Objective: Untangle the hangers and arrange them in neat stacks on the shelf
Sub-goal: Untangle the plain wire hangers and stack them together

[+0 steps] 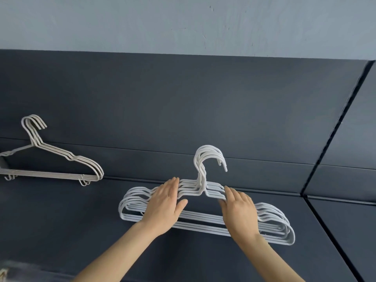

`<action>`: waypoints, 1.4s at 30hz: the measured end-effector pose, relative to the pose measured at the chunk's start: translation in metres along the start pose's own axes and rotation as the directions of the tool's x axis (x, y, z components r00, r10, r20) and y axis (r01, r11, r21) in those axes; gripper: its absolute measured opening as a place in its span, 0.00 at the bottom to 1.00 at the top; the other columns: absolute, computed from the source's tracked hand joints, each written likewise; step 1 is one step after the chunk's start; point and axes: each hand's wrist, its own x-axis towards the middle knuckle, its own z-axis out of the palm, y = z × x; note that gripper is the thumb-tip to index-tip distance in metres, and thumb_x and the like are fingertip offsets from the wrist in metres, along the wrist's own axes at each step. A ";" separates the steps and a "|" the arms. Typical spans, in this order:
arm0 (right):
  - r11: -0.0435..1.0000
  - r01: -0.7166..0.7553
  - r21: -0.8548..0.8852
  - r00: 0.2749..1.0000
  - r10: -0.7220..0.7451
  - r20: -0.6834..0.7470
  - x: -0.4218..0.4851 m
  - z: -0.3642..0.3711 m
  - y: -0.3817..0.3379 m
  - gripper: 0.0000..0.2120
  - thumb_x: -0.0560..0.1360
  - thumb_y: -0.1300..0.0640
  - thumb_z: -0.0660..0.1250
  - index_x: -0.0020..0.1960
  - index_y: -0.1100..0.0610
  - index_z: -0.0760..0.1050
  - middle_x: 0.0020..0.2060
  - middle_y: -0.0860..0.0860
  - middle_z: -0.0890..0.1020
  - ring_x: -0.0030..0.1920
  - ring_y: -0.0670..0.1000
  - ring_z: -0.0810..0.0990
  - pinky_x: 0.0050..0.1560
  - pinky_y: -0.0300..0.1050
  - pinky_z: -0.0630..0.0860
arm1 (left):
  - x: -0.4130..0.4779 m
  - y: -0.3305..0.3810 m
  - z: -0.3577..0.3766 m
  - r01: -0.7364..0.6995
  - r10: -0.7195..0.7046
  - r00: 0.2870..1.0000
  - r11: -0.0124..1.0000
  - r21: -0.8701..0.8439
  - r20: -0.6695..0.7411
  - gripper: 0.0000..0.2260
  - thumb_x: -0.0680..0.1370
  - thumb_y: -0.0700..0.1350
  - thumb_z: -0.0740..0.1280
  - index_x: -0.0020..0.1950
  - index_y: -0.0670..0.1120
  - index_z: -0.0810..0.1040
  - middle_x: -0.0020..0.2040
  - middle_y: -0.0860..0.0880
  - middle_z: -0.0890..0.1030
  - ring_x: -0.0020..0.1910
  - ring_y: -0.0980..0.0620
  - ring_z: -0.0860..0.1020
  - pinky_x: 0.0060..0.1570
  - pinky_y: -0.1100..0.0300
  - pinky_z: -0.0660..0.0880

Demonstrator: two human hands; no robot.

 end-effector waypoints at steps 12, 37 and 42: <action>0.996 -0.029 0.080 0.979 0.012 0.201 0.001 -0.014 0.000 0.15 0.67 0.52 0.71 0.49 0.60 0.80 0.38 0.50 0.85 0.36 0.52 0.84 0.37 0.44 0.80 | 0.002 -0.004 -0.011 -0.069 0.073 0.996 0.994 -0.086 0.046 0.29 0.80 0.55 0.52 0.76 0.44 0.45 0.77 0.48 0.54 0.75 0.53 0.52 0.74 0.58 0.49; 0.994 -0.085 0.065 0.885 0.045 0.463 0.003 -0.036 -0.020 0.32 0.77 0.42 0.54 0.74 0.58 0.49 0.74 0.51 0.58 0.74 0.51 0.57 0.73 0.45 0.52 | 0.009 0.000 -0.009 0.017 -0.016 0.997 1.000 -0.014 0.075 0.31 0.80 0.56 0.53 0.76 0.42 0.47 0.77 0.45 0.53 0.76 0.50 0.52 0.74 0.57 0.49; 0.990 -0.064 0.124 0.864 -0.007 0.503 0.002 -0.038 -0.011 0.34 0.76 0.37 0.49 0.74 0.56 0.50 0.74 0.50 0.58 0.74 0.51 0.57 0.73 0.44 0.53 | 0.007 -0.007 -0.016 -0.015 0.031 0.988 0.994 -0.105 0.154 0.31 0.79 0.58 0.52 0.76 0.43 0.46 0.77 0.47 0.50 0.76 0.51 0.50 0.74 0.58 0.48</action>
